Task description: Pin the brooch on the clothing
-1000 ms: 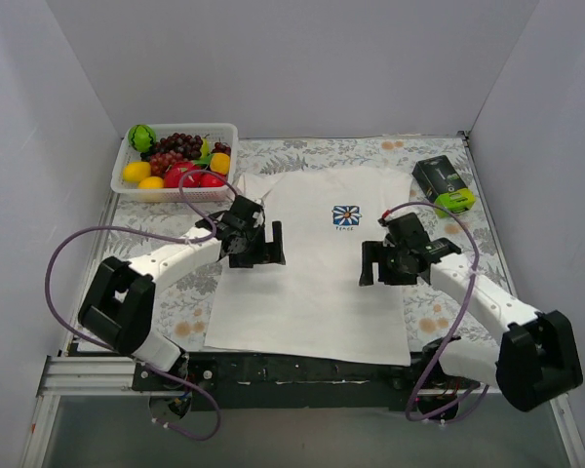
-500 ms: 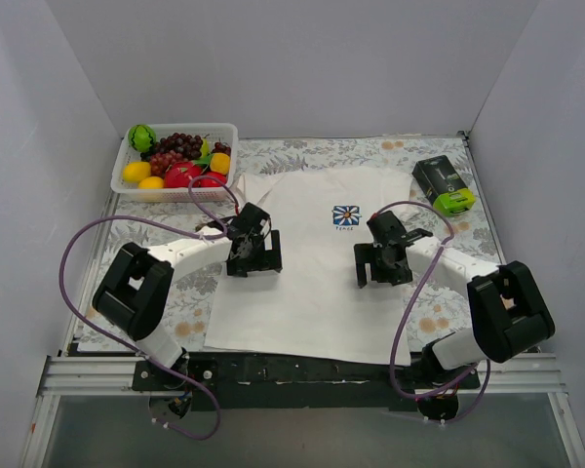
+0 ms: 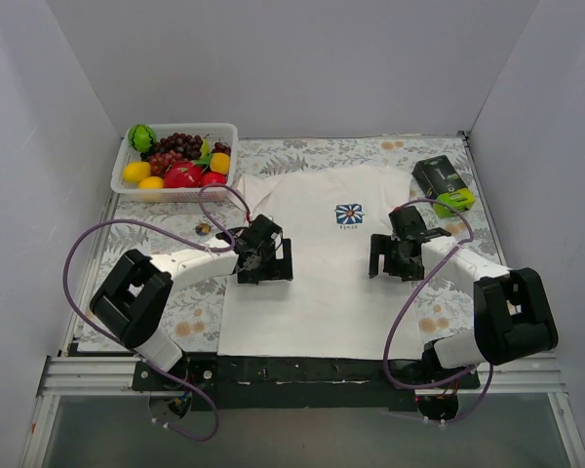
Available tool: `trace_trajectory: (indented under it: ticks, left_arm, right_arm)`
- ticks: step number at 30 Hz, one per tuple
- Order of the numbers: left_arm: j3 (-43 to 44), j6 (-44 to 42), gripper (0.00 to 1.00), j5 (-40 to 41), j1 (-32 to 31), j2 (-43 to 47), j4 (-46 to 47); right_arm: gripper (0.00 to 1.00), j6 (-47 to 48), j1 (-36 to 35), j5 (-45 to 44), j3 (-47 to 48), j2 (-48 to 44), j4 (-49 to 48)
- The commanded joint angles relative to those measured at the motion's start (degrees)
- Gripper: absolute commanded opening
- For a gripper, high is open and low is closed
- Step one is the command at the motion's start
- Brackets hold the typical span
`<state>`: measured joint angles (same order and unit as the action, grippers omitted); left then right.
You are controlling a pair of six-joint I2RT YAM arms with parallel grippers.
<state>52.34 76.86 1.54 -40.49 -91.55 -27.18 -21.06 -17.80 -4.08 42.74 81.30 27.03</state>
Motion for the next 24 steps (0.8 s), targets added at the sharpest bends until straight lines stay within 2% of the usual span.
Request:
trace_trajectory:
  ticks: [1, 7, 12, 17, 20, 24]
  left_arm:
    - [-5.31, 4.35, 0.98, -6.37, -2.22, -1.62, -2.70]
    - [-7.60, 5.58, 0.98, -6.55, -4.24, 0.23, -3.67]
    - [-6.99, 5.32, 0.98, -2.78, -4.86, 2.95, -4.54]
    - [2.76, 2.77, 0.98, 3.72, -4.51, 3.13, -6.39]
    - [8.72, 0.84, 0.98, 4.43, -3.20, 2.87, -6.39]
    - [12.43, -1.45, 0.98, 2.25, -0.56, 1.82, -4.38]
  right_arm:
    - [0.96, 0.67, 1.37, -2.87, -3.80, 0.27, 3.03]
    - [0.96, -0.56, 1.37, -1.81, -5.83, -3.42, 5.14]
    - [0.96, -0.21, 1.37, -4.36, -2.76, -6.24, 7.60]
    - [0.96, 1.54, 1.37, -6.38, 3.56, -7.03, 8.48]
    - [0.96, 2.34, 1.37, -7.69, 6.20, -6.86, 7.96]
    - [0.96, 3.57, 1.19, -7.09, 5.25, -5.45, 1.65]
